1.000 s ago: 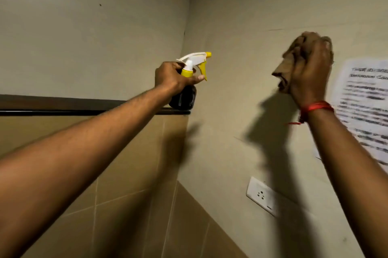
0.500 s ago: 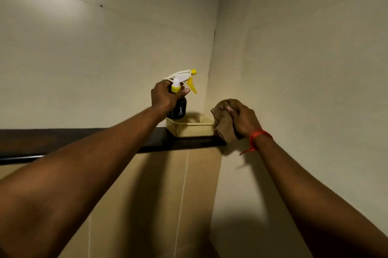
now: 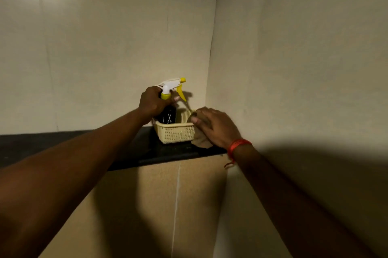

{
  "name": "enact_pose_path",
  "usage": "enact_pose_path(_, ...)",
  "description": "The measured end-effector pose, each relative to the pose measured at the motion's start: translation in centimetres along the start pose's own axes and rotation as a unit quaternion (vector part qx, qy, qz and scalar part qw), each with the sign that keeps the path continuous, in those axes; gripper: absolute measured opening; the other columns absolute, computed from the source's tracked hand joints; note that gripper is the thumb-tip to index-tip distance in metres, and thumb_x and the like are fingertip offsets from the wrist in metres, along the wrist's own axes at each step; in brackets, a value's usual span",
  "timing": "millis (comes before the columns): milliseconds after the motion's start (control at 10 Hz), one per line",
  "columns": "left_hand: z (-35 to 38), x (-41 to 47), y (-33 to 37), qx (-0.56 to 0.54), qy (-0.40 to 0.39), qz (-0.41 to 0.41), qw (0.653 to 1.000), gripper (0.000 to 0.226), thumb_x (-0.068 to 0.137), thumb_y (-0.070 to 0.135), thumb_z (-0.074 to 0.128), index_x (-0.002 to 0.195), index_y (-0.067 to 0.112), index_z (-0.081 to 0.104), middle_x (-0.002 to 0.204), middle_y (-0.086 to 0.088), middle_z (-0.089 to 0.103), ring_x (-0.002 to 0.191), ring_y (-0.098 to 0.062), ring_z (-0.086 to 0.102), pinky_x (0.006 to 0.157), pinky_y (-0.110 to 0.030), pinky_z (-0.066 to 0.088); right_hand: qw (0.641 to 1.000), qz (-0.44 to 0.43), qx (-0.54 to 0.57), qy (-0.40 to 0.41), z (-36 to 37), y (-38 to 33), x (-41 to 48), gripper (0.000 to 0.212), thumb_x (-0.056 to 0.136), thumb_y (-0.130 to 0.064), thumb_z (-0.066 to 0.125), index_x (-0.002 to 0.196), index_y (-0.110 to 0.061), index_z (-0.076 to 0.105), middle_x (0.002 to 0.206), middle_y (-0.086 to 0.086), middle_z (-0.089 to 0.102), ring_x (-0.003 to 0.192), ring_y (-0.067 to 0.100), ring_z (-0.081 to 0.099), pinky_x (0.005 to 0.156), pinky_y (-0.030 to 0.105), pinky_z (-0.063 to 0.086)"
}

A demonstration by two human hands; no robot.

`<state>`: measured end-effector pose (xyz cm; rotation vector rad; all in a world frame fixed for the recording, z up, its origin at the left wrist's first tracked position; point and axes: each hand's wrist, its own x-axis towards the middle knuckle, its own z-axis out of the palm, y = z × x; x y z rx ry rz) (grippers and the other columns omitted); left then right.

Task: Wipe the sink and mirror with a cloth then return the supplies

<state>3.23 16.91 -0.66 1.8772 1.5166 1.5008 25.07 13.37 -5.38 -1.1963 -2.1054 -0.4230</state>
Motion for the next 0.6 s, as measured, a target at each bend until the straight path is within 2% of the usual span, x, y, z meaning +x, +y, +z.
enact_pose_path(100,0.3,-0.2,-2.2,-0.001,-0.017,-0.047,0.999,0.034,0.073,0.054,0.083,0.081,0.022,0.072,0.09,-0.004,0.075,0.069,-0.01,0.066,0.062,-0.027,0.05,0.999,-0.007,-0.04,0.033,0.4,0.5,0.5,0.054,0.097,-0.067,0.023,0.101,-0.033,0.065,0.087,-0.011,0.069,0.077,0.006,0.062,0.072,0.031,0.052)
enact_pose_path(200,0.5,-0.3,-2.8,0.026,-0.019,-0.078,0.996,0.063,0.053,0.079,0.077,0.084,0.024,0.075,0.09,0.001,0.078,0.082,-0.017,0.071,0.081,-0.038,0.057,0.996,-0.019,-0.069,0.051,0.8,0.4,0.5,0.051,0.098,-0.064,0.026,0.097,-0.033,0.066,0.082,-0.01,0.068,0.072,0.006,0.06,0.066,0.027,0.049)
enact_pose_path(300,0.4,-0.2,-3.3,0.016,-0.024,-0.094,0.995,0.082,0.04,0.088,0.071,0.09,0.023,0.072,0.094,0.003,0.076,0.1,-0.024,0.07,0.098,-0.051,0.052,0.994,-0.019,-0.104,0.029,0.6,0.2,0.6,0.047,0.099,-0.063,0.027,0.101,-0.034,0.064,0.087,-0.01,0.068,0.076,0.007,0.061,0.065,0.024,0.044)
enact_pose_path(400,-0.8,-1.8,-2.7,0.043,0.022,-0.084,0.995,0.076,0.054,0.082,0.073,0.104,0.026,0.065,0.11,0.002,0.07,0.112,-0.025,0.062,0.103,-0.05,0.045,0.984,0.002,-0.175,0.045,0.3,-0.3,0.6,0.051,0.098,-0.064,0.026,0.114,-0.031,0.062,0.101,-0.005,0.069,0.09,0.013,0.063,0.077,0.03,0.048)
enact_pose_path(500,-2.3,-5.9,-1.6,0.103,0.163,0.073,0.978,0.056,0.083,0.054,0.063,0.127,0.019,0.056,0.131,-0.009,0.059,0.125,-0.032,0.052,0.101,-0.049,0.039,0.971,0.067,-0.221,0.058,-0.2,-3.3,-0.9,0.069,0.096,-0.066,0.025,0.142,-0.018,0.047,0.14,0.005,0.056,0.125,0.022,0.055,0.101,0.042,0.046)
enact_pose_path(600,-3.1,-8.3,0.4,0.132,0.182,0.217,0.95,0.056,0.091,0.042,0.056,0.14,0.015,0.05,0.145,-0.011,0.053,0.134,-0.032,0.048,0.106,-0.048,0.038,0.971,0.088,-0.205,0.089,-1.0,-6.0,-1.9,0.073,0.097,-0.064,0.027,0.151,-0.014,0.037,0.156,0.007,0.04,0.141,0.025,0.042,0.113,0.044,0.038)
